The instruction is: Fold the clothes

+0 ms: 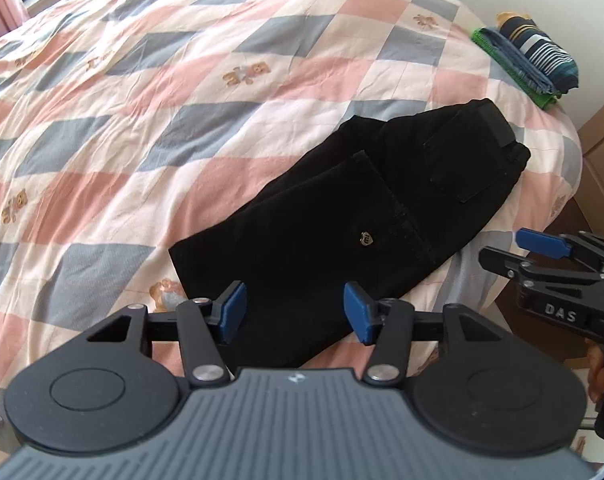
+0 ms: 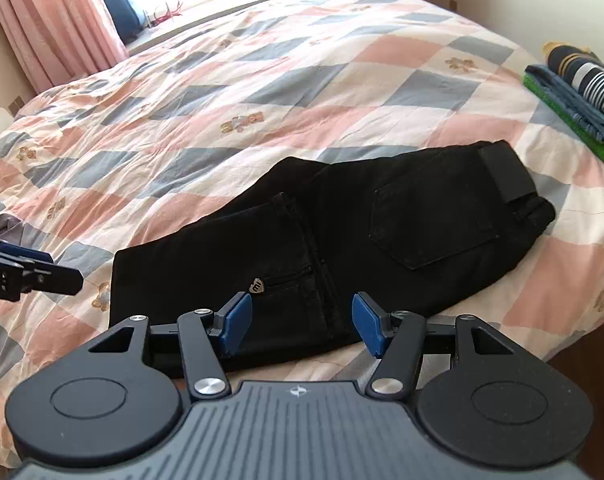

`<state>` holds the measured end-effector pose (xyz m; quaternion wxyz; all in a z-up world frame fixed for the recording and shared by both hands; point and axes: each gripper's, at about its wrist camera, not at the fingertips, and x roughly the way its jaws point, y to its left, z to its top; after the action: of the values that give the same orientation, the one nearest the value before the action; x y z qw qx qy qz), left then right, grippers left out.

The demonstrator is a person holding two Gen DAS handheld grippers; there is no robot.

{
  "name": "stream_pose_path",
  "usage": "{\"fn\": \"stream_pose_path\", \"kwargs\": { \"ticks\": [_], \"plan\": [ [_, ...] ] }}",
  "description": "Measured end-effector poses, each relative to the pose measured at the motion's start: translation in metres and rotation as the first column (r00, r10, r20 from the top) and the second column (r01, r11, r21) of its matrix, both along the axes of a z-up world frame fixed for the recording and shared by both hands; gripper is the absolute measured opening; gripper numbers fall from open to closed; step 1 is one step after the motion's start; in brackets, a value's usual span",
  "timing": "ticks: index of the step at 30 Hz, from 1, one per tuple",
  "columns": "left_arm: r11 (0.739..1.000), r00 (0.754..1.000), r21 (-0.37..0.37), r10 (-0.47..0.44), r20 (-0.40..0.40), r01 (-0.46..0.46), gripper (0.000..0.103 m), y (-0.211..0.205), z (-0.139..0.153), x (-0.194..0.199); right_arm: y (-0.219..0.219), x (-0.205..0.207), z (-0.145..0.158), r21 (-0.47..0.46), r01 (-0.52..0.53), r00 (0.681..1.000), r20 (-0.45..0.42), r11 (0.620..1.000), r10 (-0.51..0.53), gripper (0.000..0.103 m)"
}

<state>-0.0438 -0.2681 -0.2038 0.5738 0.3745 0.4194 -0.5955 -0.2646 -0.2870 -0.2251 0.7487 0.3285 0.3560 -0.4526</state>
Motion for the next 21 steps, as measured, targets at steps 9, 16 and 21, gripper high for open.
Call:
{"fn": "stream_pose_path", "kwargs": {
  "ticks": [9, 16, 21],
  "plan": [
    [0.990, 0.987, -0.041, -0.140, -0.083, 0.138, 0.048, 0.021, -0.002, 0.045, 0.042, 0.017, 0.018, -0.039, 0.115, 0.991, -0.063, 0.993, -0.117, 0.064],
    [0.962, 0.963, -0.062, -0.269, -0.018, 0.268, 0.044, 0.051, -0.015, 0.106, 0.086, 0.056, 0.022, -0.039, 0.184, 0.980, -0.075, 0.982, -0.186, 0.069],
    [0.897, 0.898, -0.080, -0.425, 0.117, 0.435, 0.042, 0.072, -0.033, 0.127, 0.108, 0.082, 0.015, -0.021, 0.199, 0.976, -0.082, 0.980, -0.200, 0.069]
  ]
}}
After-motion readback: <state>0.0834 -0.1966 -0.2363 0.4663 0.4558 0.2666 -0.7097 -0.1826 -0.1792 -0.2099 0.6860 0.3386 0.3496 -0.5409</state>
